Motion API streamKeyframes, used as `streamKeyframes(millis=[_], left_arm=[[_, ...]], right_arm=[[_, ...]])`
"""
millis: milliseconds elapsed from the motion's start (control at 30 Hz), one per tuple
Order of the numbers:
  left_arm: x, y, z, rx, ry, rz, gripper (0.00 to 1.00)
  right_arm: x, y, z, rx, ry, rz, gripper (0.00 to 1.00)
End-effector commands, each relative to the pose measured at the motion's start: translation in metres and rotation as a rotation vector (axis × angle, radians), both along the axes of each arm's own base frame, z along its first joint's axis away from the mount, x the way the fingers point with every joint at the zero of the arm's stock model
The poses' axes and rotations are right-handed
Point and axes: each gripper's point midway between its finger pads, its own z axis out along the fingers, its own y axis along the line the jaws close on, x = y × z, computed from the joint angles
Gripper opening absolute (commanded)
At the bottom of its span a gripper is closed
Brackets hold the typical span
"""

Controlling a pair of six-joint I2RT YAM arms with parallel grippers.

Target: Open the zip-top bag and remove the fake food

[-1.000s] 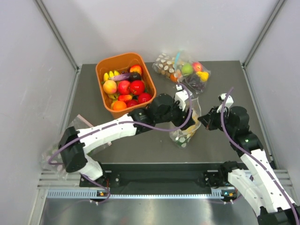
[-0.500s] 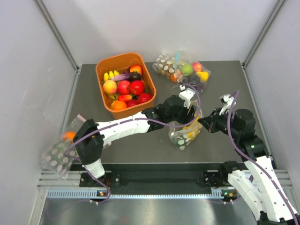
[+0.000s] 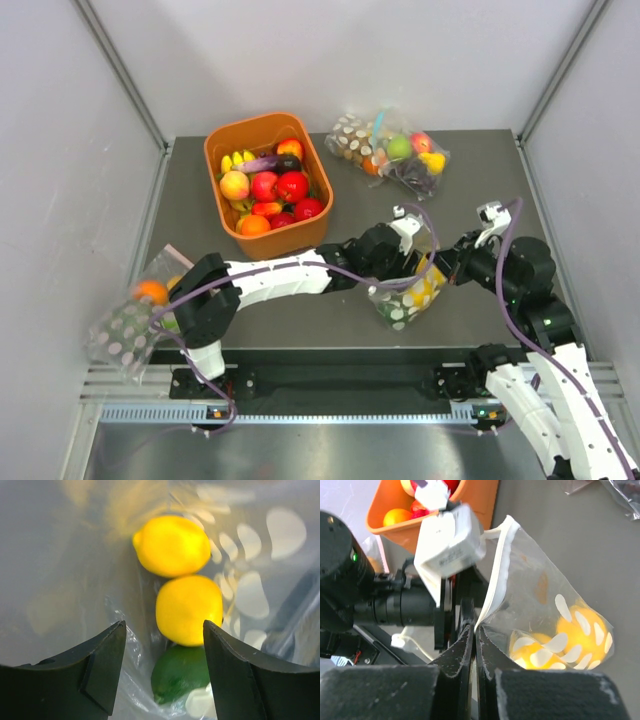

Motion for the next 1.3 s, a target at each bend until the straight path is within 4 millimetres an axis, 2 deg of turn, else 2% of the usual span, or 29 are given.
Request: streamKeyframes(millis=[0, 133, 267, 333, 467, 567, 633, 733, 967, 1033, 1200, 1233, 1267], left_arm=[[-0.028, -0.008, 0.002, -0.039, 0.035, -0.094, 0.68], [-0.043, -0.012, -0.006, -0.061, 0.080, -0.144, 0.72], [-0.053, -0.023, -0.005, -0.114, 0.094, -0.188, 0.75], [-0.055, -0.028, -0.001, -0.145, 0.098, -0.188, 0.76], [-0.051, -0.034, 0.009, -0.191, 0.087, -0.166, 0.86], [-0.047, -0.039, 0.007, -0.180, 0.095, -0.142, 0.86], [-0.047, -0.038, -0.011, -0.121, 0.108, -0.125, 0.86], [-0.046, -0.043, -0.025, -0.084, 0.109, -0.109, 0.86], [-0.035, -0.057, -0.037, -0.042, 0.053, -0.060, 0.87], [-0.036, -0.062, -0.038, -0.039, 0.044, -0.063, 0.91], [-0.035, -0.071, -0.045, -0.028, 0.037, -0.057, 0.92], [-0.034, -0.071, -0.046, -0.027, 0.037, -0.053, 0.91], [-0.034, -0.072, -0.050, -0.021, 0.039, -0.052, 0.84]], right_arm=[[0.006, -0.005, 0.017, -0.004, -0.053, -0.034, 0.00], [0.009, -0.004, 0.005, -0.001, -0.028, -0.035, 0.00], [0.009, -0.004, -0.003, -0.007, -0.014, -0.036, 0.00], [0.009, -0.006, -0.007, -0.019, -0.007, -0.045, 0.00], [0.007, -0.009, -0.014, -0.035, 0.007, -0.056, 0.00], [0.004, -0.010, -0.014, -0.032, 0.007, -0.055, 0.00], [0.002, -0.011, -0.012, -0.029, -0.001, -0.059, 0.00], [-0.002, -0.011, -0.006, -0.027, -0.014, -0.057, 0.00], [-0.008, -0.012, -0.001, -0.022, -0.028, -0.051, 0.00], [-0.009, -0.013, -0.002, -0.027, -0.027, -0.055, 0.00], [-0.009, -0.013, -0.005, -0.027, -0.021, -0.055, 0.00], [-0.010, -0.013, -0.005, -0.028, -0.021, -0.053, 0.00], [-0.010, -0.013, -0.006, -0.027, -0.020, -0.056, 0.00]])
